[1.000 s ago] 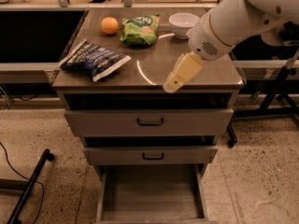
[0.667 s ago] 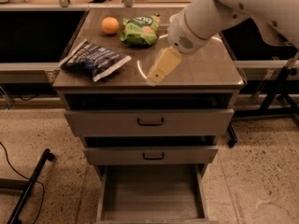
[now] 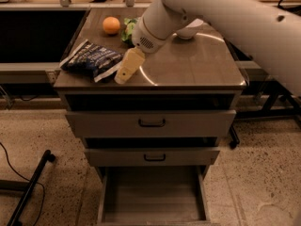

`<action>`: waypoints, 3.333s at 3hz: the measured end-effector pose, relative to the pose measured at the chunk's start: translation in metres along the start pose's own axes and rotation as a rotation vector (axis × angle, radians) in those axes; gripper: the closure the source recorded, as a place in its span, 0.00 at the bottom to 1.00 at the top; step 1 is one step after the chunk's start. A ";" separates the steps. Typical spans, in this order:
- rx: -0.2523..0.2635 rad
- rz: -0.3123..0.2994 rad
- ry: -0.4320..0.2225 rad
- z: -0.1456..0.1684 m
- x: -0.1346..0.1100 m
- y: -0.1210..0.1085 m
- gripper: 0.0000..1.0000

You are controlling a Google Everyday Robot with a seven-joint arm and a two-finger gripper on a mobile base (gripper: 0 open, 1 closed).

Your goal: Place blue chip bag into bottom drawer

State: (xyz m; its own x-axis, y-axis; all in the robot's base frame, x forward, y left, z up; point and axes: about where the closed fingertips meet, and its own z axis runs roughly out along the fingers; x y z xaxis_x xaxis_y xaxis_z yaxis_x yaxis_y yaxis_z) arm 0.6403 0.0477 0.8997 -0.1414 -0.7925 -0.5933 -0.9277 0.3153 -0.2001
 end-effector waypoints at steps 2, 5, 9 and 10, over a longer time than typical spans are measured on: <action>0.024 0.080 0.074 0.057 -0.035 -0.009 0.00; -0.015 0.160 0.178 0.098 -0.068 0.000 0.00; -0.005 0.059 0.012 0.055 -0.080 0.020 0.96; -0.033 0.015 -0.157 0.011 -0.084 0.035 1.00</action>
Offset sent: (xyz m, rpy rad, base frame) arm 0.0522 0.0796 -0.0277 -0.0685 0.0850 -0.1696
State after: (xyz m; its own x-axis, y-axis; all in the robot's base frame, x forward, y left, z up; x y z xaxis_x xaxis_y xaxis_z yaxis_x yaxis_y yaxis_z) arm 0.6232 0.1312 0.9335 -0.1019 -0.6958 -0.7110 -0.9370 0.3073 -0.1664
